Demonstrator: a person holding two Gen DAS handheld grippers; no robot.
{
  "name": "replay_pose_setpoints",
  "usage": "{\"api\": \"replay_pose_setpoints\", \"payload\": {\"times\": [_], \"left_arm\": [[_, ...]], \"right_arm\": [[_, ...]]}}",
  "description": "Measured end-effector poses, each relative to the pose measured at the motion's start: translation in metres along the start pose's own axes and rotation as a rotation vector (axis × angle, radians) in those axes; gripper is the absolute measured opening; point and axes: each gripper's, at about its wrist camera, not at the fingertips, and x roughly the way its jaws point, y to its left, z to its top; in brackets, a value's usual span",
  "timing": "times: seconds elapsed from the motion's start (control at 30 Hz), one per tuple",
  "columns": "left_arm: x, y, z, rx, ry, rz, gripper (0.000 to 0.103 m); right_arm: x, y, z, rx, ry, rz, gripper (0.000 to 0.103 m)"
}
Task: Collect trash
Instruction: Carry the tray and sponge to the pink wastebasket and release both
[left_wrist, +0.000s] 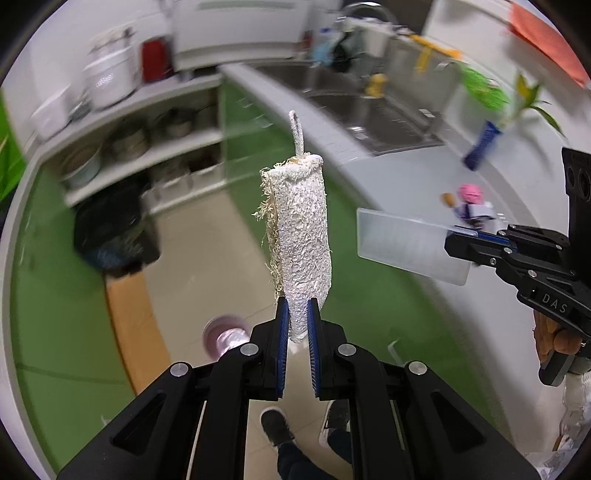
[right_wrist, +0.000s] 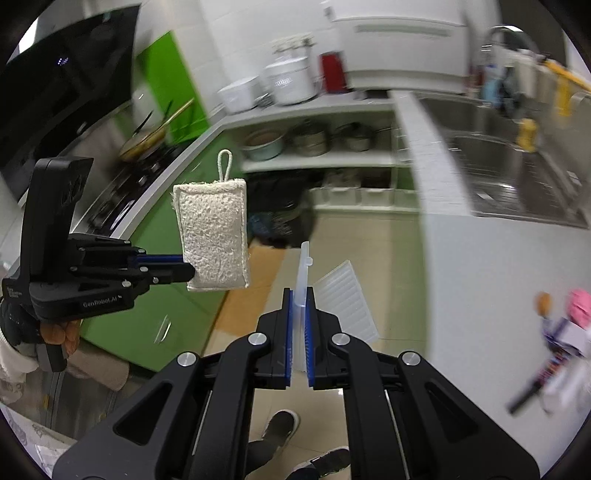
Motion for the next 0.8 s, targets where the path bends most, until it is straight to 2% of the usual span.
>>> {"api": "replay_pose_setpoints", "payload": {"times": [0.17,0.3,0.53,0.63,0.8], "left_arm": [[0.042,0.058,-0.026,-0.092,0.048,0.035,0.010],[0.098,0.104,-0.051,-0.151,0.085,0.046,0.010],[0.230,0.172,-0.102,-0.207,0.163,0.045,0.010],[0.281,0.192,-0.119,-0.222,0.191,0.041,0.010],[0.339,0.211,-0.136,-0.238,0.210,0.027,0.014]], "right_arm": [[0.085,0.024,0.002,-0.045,0.078,0.046,0.005],[0.160,0.024,-0.008,-0.061,0.136,0.052,0.005],[0.288,0.008,-0.053,-0.045,0.210,0.053,0.005],[0.328,-0.002,-0.078,-0.040,0.236,0.054,0.005],[0.380,-0.019,-0.103,-0.038,0.273,0.052,0.005]]}}
